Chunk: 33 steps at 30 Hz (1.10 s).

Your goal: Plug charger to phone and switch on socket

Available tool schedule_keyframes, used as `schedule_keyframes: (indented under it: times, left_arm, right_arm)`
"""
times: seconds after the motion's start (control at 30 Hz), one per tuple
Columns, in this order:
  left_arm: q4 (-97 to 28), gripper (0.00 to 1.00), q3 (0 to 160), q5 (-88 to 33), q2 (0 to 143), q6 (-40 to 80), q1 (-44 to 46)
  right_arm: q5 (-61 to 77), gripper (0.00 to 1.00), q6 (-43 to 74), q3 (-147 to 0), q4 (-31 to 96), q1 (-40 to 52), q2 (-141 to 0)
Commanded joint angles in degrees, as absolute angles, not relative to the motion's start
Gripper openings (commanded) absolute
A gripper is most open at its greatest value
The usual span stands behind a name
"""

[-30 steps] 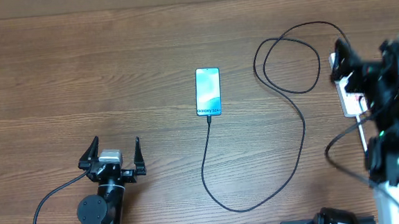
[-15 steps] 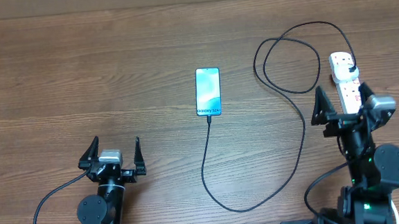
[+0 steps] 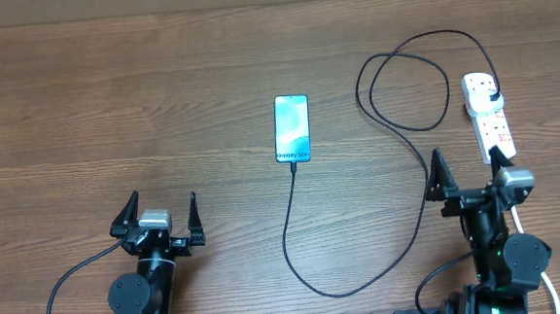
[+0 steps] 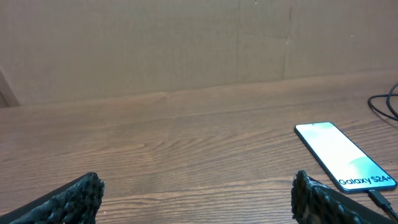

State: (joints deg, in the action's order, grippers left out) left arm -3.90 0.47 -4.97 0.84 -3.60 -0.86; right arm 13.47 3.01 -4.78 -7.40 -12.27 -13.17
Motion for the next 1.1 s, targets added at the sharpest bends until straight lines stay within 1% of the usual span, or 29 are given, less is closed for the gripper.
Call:
schedule_keyframes:
  times: [0.0,0.07,0.23,0.43,0.57,1.07]
  left_arm:
    - [-4.05,1.0,0.27,-5.8,0.25,-4.71,-1.1]
    - [-4.03,1.0,0.27,-5.8,0.25,-4.71,-1.1]
    - [-4.03,1.0,0.27,-5.82,0.25,-4.71,-1.08]
    - [-4.05,1.0,0.27,-5.82,0.25,-4.71,-1.08]
    - [-4.05,1.0,0.27,-5.82,0.25,-4.71,-1.08]
    - [-4.05,1.0,0.27,-5.8,0.25,-4.71,-1.1]
  right_arm:
    - [12.51,1.0,3.25,-2.26,-7.73,-11.94,-9.3]
    - [11.55,1.0,3.25,-0.64,-7.73,-11.81,-6.39]
    - [7.6,1.0,3.22,-0.43,-1.39,-10.46,-0.08]
    - [4.93,1.0,3.22,-0.43,0.3,-7.68,-0.16]
    - [4.43,1.0,3.22,-0.43,4.62,-6.94,-0.16]
    - [5.02,1.0,3.16,-0.43,4.56,-6.52,-0.16]
